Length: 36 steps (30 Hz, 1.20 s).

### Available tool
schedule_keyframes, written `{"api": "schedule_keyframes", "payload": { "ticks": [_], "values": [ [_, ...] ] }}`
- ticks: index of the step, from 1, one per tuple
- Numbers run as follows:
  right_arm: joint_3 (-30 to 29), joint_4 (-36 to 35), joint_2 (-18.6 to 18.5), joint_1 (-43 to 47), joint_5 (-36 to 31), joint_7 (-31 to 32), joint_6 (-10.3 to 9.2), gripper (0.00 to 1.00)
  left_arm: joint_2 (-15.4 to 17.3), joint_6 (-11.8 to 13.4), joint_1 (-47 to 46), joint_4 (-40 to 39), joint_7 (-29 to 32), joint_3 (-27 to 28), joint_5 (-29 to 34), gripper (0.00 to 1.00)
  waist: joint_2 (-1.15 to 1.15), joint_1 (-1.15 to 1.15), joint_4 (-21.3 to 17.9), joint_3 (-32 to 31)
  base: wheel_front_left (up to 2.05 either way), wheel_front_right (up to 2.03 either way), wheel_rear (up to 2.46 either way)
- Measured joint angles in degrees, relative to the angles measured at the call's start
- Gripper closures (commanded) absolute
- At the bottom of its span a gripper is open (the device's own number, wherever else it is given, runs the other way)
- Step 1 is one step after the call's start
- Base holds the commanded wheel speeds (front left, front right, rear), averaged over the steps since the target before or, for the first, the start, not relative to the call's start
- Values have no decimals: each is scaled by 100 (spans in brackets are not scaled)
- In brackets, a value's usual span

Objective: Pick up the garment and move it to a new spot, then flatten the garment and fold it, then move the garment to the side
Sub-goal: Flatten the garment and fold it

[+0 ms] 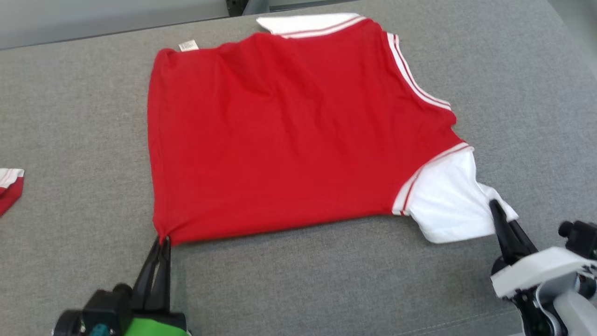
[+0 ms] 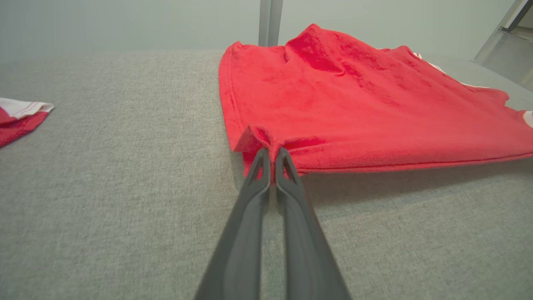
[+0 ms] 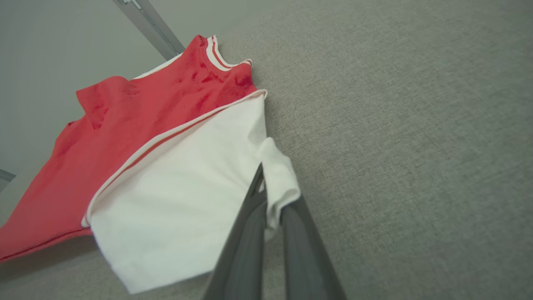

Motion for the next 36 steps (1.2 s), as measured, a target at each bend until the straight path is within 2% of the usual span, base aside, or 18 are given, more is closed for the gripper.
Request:
{"api": "schedule_keyframes", "payload": {
  "ticks": [3,7,11,14,17,18,22,31,36],
  "values": [
    [-198,-40,-65,525,129,-90,3,100,-350,75,549,-178,0,146,115,100,0,0,89,-134,0,0,0],
    [-434,-349,-83,1176,299,-141,3,100,-703,56,1144,-363,0,225,246,100,0,0,243,-244,0,0,0],
    [-589,-686,-76,1423,341,-165,4,100,-824,-7,1359,-491,0,339,312,100,0,0,298,-318,0,0,0],
    [-589,-957,-1,1334,257,-32,2,100,-692,-146,1277,-625,202,236,354,100,0,0,238,-336,0,0,0],
    [-560,-1047,66,1146,201,125,1,100,-638,-221,1066,-753,460,205,335,100,0,0,219,-326,0,0,0],
    [-546,-1070,122,874,111,298,1,100,-554,-316,743,-758,704,204,292,100,0,0,207,-289,0,0,0],
    [-537,-910,281,232,-157,617,1,100,-349,-426,110,-672,1243,225,296,100,0,0,185,-186,0,0,0],
    [-690,70,587,-1131,-742,1100,0,100,-268,-606,-1123,-134,2175,208,182,100,0,0,273,-8,0,0,0],
    [-732,791,757,-1699,-990,1324,0,100,-393,-716,-1666,537,2457,88,125,100,0,0,413,49,0,0,0]
  ]
}}
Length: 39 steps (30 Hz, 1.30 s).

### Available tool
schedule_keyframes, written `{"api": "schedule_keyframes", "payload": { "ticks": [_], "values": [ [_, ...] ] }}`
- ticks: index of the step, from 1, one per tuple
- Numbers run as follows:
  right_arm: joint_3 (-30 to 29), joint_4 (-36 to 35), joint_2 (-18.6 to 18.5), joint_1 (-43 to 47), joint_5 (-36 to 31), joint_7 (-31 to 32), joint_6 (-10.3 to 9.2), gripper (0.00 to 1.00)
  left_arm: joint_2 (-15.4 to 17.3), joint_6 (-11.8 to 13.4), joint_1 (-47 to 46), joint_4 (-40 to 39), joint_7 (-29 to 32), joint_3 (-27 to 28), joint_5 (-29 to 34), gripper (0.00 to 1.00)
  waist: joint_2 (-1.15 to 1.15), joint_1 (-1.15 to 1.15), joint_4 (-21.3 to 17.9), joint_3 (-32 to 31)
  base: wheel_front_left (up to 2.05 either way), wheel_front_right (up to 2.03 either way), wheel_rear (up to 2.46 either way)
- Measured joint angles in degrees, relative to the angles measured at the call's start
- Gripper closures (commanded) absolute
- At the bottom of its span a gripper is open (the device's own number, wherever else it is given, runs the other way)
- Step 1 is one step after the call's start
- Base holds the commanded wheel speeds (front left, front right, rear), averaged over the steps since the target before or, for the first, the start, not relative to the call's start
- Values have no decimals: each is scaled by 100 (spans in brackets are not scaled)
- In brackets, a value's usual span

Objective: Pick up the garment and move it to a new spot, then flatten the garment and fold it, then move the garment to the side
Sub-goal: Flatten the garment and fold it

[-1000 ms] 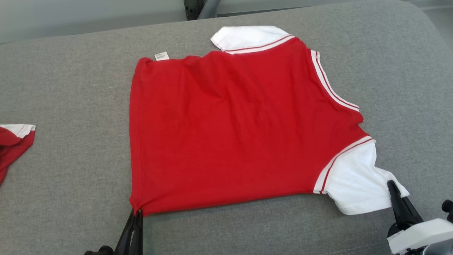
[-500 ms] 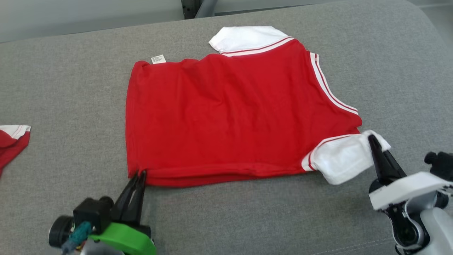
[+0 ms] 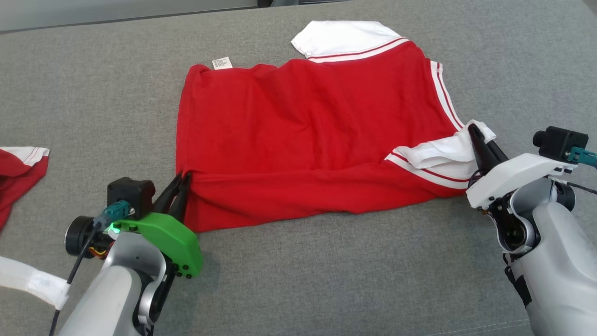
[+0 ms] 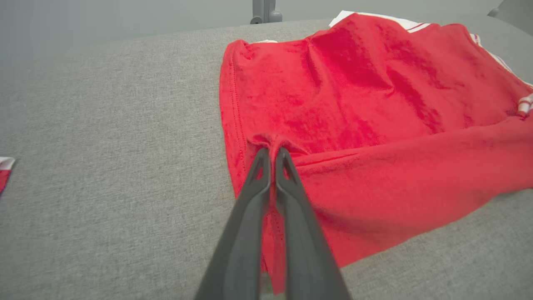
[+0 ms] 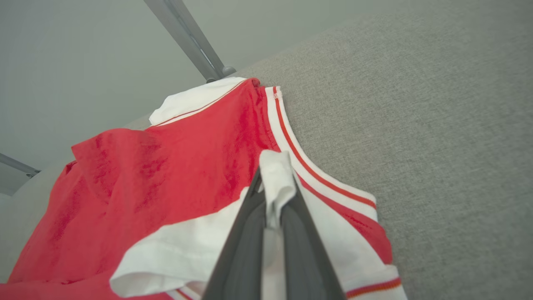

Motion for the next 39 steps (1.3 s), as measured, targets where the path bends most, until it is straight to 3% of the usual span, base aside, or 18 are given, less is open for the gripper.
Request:
{"api": "schedule_keyframes", "payload": {
  "ticks": [11,12,13,14,16,24,31,39],
  "values": [
    [-60,1111,102,-685,-535,-263,0,100,-313,-233,-603,912,-119,-190,-74,100,0,0,76,49,0,0,0],
    [-32,1145,103,-717,-557,-343,0,67,-316,-231,-622,980,-101,-202,-74,100,0,0,69,46,0,0,0],
    [9,1174,105,-749,-589,-421,0,0,-327,-222,-633,1050,-100,-200,-74,100,0,0,62,41,0,0,0],
    [43,1213,116,-786,-591,-456,0,0,-339,-201,-638,1109,-104,-191,-76,63,0,0,53,36,0,0,0],
    [111,1255,116,-804,-591,-578,0,0,-355,-166,-637,1180,-130,-156,-100,2,0,0,32,18,0,0,0],
    [224,998,-202,-544,-692,-1269,0,0,-444,115,-174,805,-509,104,-313,0,0,0,-34,-150,0,0,0],
    [158,378,-494,407,-1477,-1510,0,0,-464,313,798,111,-1081,229,-413,0,0,0,-113,-357,0,0,0],
    [80,367,-465,834,-2085,-1300,0,0,-370,287,1046,465,-720,70,-493,0,0,0,-147,-388,0,0,0]
  ]
}}
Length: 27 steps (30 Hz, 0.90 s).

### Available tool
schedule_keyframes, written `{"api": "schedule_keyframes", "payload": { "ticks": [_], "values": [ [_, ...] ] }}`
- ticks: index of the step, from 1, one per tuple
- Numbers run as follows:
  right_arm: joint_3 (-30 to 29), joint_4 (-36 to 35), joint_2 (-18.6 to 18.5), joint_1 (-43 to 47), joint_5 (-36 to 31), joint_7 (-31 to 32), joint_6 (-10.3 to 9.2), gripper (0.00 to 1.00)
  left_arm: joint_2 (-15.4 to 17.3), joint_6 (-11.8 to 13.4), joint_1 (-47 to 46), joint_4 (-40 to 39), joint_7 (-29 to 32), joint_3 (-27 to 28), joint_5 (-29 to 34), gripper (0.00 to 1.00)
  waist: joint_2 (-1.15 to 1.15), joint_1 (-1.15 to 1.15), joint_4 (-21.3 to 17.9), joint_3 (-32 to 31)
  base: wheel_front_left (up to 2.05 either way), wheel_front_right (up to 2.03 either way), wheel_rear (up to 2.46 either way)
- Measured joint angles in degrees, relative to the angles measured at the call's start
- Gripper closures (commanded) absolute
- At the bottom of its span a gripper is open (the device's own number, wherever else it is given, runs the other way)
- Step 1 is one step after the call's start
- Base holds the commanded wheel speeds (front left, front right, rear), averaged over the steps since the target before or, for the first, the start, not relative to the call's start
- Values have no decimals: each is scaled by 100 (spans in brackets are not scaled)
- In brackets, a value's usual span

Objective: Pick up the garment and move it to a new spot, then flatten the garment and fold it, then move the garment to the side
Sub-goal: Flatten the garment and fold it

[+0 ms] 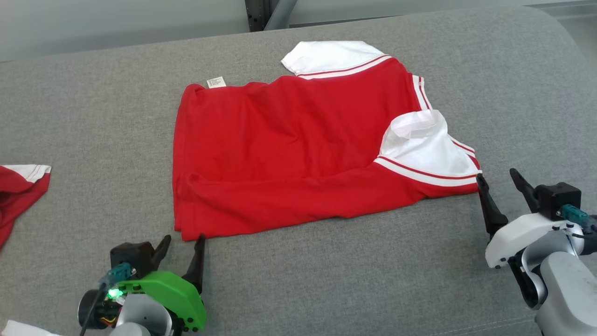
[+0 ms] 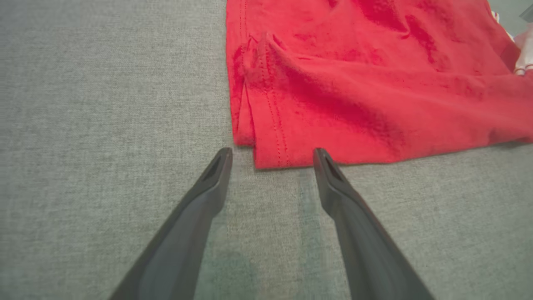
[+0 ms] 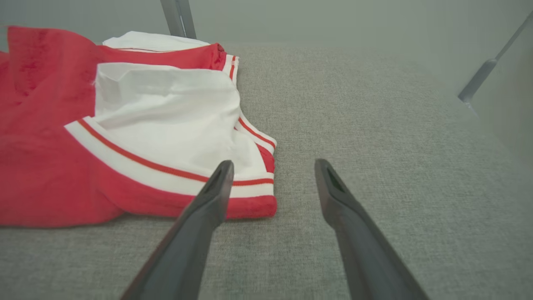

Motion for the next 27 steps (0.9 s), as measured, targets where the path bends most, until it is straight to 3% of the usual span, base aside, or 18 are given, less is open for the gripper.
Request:
{"api": "schedule_keyframes", "payload": {
  "ticks": [15,16,17,18,23,27],
  "values": [
    [413,666,54,-667,-190,1169,-2,0,40,-237,-859,675,720,-172,-124,0,0,0,168,334,0,0,0],
    [468,681,48,-706,-152,1176,-2,27,10,-286,-902,727,721,-182,-156,15,0,0,179,352,0,0,0],
    [517,698,48,-738,-96,1176,-2,82,-27,-358,-951,791,720,-194,-189,100,0,0,192,365,0,0,0],
    [563,712,49,-766,4,1179,-3,100,-52,-453,-995,848,777,-229,-257,100,0,0,205,372,0,0,0],
    [811,667,7,-792,345,1260,-1,100,-104,-590,-1048,953,742,-232,-366,100,0,0,226,330,0,0,0],
    [849,256,-348,-630,809,1366,4,100,40,-627,-740,500,720,-107,-555,100,0,0,218,183,0,0,0]
  ]
}}
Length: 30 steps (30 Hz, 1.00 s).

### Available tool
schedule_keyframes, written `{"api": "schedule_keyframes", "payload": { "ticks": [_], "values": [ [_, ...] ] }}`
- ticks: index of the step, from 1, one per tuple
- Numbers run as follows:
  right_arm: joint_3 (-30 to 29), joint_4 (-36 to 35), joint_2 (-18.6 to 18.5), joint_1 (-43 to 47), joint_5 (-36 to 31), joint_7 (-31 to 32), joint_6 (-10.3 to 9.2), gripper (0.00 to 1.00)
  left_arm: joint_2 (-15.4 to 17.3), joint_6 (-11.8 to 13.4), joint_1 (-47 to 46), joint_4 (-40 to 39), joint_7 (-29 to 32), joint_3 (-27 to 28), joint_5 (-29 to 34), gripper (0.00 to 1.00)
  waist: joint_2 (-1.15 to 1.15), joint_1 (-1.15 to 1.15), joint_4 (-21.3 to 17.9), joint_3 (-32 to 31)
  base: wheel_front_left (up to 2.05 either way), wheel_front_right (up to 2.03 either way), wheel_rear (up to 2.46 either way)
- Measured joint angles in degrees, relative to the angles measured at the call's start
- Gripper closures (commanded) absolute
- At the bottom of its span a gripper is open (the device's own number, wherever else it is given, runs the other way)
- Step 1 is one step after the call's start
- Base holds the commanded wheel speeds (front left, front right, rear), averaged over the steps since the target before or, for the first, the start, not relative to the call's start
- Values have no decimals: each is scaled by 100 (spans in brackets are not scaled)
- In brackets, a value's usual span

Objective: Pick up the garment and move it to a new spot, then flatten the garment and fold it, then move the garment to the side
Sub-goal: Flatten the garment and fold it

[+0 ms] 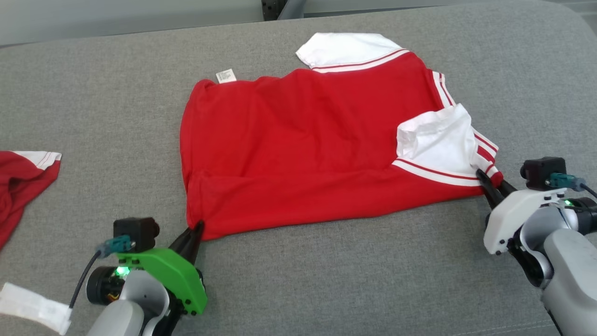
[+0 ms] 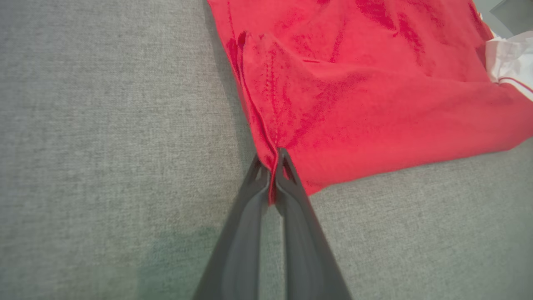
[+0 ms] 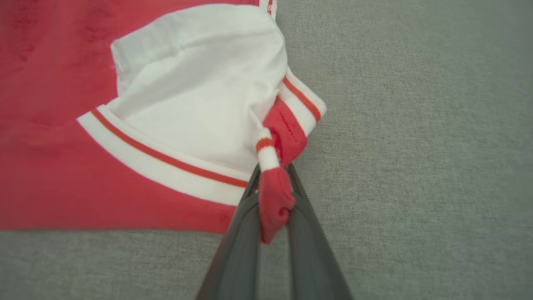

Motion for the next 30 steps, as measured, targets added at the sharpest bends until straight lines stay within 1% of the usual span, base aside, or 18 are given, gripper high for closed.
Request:
{"api": "schedule_keyframes", "payload": {
  "ticks": [1,5,8,11,14,15,16,17,18,21,23,26,28,30],
  "values": [
    [-29,-155,-86,99,113,54,0,100,66,12,159,-207,11,34,-69,100,0,0,-5,-31,0,0,0],
    [-191,-886,-513,717,472,422,2,100,300,216,892,-1166,111,199,-234,100,0,0,-8,-129,0,0,0],
    [-385,-1430,-704,1300,684,755,2,100,383,450,1482,-1898,222,268,-331,100,0,0,-2,-133,0,0,0],
    [-609,-1781,-657,1797,821,992,2,100,391,645,1981,-2309,311,244,-465,100,0,0,-4,-102,0,0,0],
    [-731,-1804,-527,2054,690,1080,1,100,312,760,2287,-2402,352,143,-516,100,0,0,-17,-58,0,0,0],
    [-766,-1778,-469,2073,625,1073,1,96,268,811,2321,-2390,342,134,-511,100,0,0,-21,-46,0,0,0],
    [-793,-1749,-405,2072,559,1043,1,56,225,843,2335,-2372,305,130,-503,69,0,0,-20,-36,0,0,0],
    [-822,-1718,-337,2069,515,1034,0,4,202,858,2335,-2354,291,113,-485,16,0,0,-15,-32,0,0,0],
    [-850,-1697,-277,2068,487,1015,-4,0,198,864,2333,-2324,275,96,-458,0,0,0,-7,-30,0,0,0],
    [-901,-1803,-191,2048,480,1012,-4,0,199,882,2285,-2348,266,102,-414,0,0,0,40,-39,0,0,0],
    [-969,-2006,-247,2036,502,1056,-4,0,227,889,2190,-2502,281,107,-392,0,0,0,83,-34,0,0,0],
    [-1160,-2487,-383,1778,651,1147,-4,0,419,888,1972,-2797,379,215,-318,0,0,0,132,27,0,0,0],
    [-1252,-2708,-488,1396,606,1283,-4,0,527,853,1578,-2873,536,288,-280,0,0,0,156,115,0,0,0],
    [-1277,-2783,-600,960,430,1461,-4,0,609,787,997,-2774,758,287,-207,0,0,0,185,233,0,0,0]
  ]
}}
